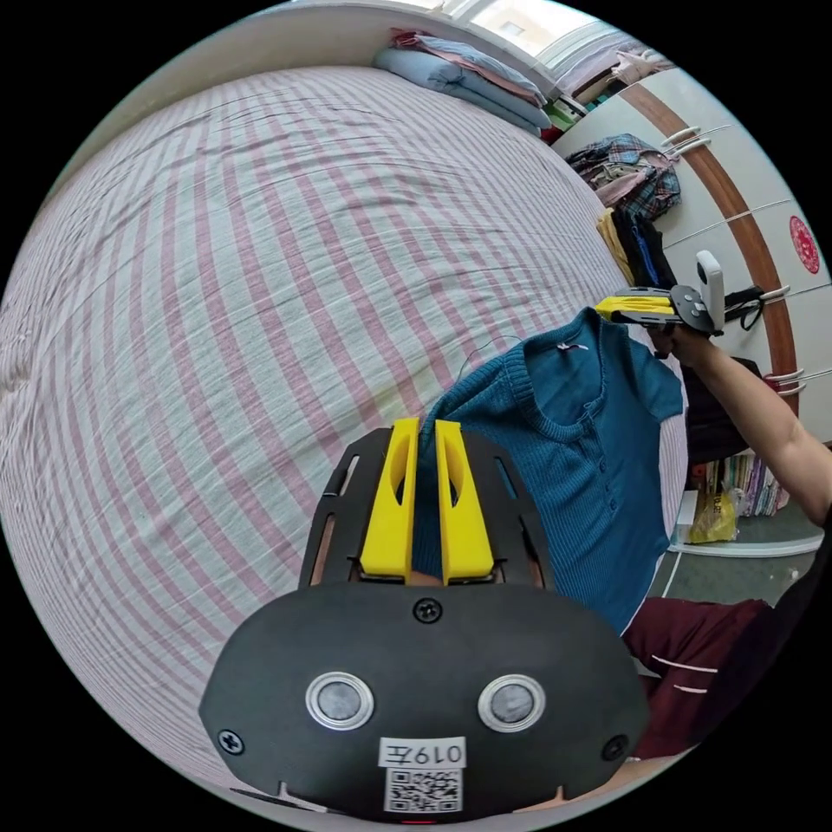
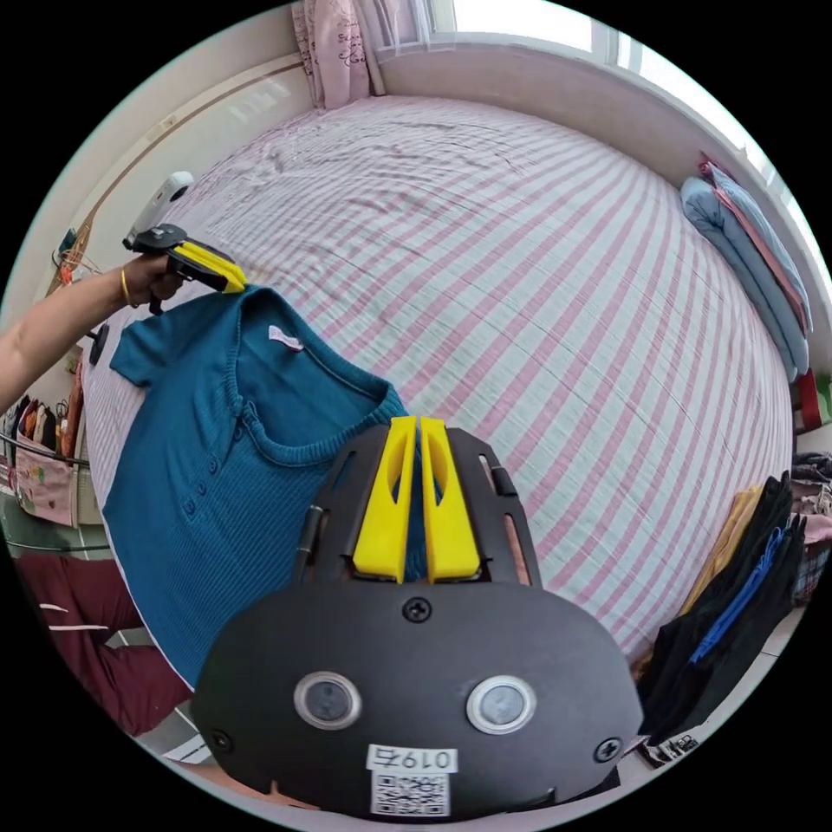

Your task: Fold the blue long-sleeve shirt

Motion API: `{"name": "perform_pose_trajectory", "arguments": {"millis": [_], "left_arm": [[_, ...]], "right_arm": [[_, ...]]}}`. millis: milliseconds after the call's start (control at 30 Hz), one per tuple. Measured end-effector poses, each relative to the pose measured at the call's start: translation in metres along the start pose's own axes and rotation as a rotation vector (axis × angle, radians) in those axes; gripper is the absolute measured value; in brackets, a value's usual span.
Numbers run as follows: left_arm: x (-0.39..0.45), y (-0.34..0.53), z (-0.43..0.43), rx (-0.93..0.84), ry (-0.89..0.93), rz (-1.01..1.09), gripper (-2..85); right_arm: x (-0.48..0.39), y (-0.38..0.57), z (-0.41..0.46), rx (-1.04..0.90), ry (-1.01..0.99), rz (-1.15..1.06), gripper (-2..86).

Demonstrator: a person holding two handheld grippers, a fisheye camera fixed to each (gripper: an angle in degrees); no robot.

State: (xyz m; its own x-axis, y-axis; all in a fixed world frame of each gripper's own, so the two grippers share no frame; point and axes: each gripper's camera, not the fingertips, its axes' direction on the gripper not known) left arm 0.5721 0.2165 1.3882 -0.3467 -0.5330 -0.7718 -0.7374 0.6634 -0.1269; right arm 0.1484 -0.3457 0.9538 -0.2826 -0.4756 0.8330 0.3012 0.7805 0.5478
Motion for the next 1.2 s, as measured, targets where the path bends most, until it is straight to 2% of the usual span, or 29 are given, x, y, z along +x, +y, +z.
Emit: {"name": "perform_pose_trajectory", "arguments": {"millis": [167,367,467,700,867,1000,1100,1200], "left_arm": [[-0.009,-0.005,-0.025,0.062,0.047,0.024,4.0],[0.004,-0.021,-0.03,0.021,-0.062,0.124,2.7],[0.0,-0.022,-0.03,0.01,-0.066,0.114,1.9],[-0.015,-0.011,-0.051,0.112,-0.02,0.083,1.4],[-0.018,0.001,-0.056,0.144,0.047,0.115,1.1],[-0.021,0.006,-0.05,0.108,0.029,0.122,0.9],[-0.022,0.006,-0.045,0.056,-0.049,0.123,0.8],[-0.025,0.005,-0.044,0.051,-0.08,0.103,0.6]], "right_arm": [[0.01,-0.015,-0.018,0.122,-0.058,0.0,3.8],[-0.014,-0.064,-0.005,0.198,-0.281,0.006,5.6],[-0.024,-0.094,0.017,0.185,-0.383,0.054,4.9],[-0.019,-0.144,0.063,0.08,-0.548,0.207,7.1],[-0.012,-0.169,0.075,0.042,-0.534,0.266,3.0],[-0.007,-0.187,0.078,0.029,-0.483,0.259,-0.5],[0.001,-0.193,0.07,0.077,-0.405,0.284,-0.8],[0.015,-0.199,0.067,0.112,-0.409,0.328,-0.6]]}}
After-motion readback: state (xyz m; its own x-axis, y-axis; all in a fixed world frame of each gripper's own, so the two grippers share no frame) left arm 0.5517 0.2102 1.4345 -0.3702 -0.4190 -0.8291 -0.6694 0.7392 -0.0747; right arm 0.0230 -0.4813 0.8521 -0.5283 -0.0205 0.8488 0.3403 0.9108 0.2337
